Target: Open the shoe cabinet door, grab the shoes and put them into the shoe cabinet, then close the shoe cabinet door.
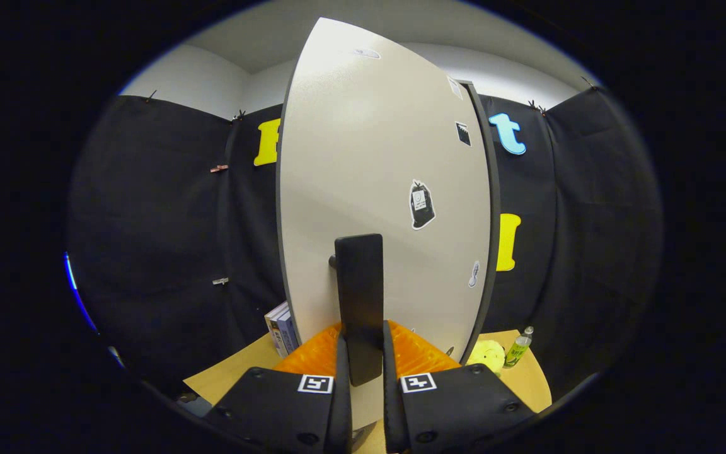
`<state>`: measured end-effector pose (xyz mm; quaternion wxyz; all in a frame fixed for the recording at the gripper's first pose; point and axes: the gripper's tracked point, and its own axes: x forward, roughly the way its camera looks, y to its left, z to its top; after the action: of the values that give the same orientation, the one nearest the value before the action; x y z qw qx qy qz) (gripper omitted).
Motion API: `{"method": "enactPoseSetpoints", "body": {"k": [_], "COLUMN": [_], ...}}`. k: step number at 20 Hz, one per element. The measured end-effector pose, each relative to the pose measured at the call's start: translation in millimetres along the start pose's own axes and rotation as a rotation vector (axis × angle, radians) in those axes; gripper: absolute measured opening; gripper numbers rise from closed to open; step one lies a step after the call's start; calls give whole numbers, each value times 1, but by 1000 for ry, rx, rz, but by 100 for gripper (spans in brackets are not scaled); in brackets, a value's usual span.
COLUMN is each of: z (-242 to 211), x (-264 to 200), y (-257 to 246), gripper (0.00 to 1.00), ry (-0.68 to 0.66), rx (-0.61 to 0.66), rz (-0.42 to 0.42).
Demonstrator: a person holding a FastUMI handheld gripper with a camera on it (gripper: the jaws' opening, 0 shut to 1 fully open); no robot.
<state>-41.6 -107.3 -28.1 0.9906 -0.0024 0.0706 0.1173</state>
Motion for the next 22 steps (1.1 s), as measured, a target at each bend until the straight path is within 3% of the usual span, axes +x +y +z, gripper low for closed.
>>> {"method": "enactPoseSetpoints", "body": {"k": [11, 14, 19, 22], "z": [2, 8, 26, 25], "x": [-42, -58, -100, -119], "y": [-63, -85, -127, -146], "gripper": [23, 23, 23, 23], "ry": [-20, -46, -110, -107], "rx": [25, 42, 25, 13], "rz": [-112, -181, -365, -420]}}
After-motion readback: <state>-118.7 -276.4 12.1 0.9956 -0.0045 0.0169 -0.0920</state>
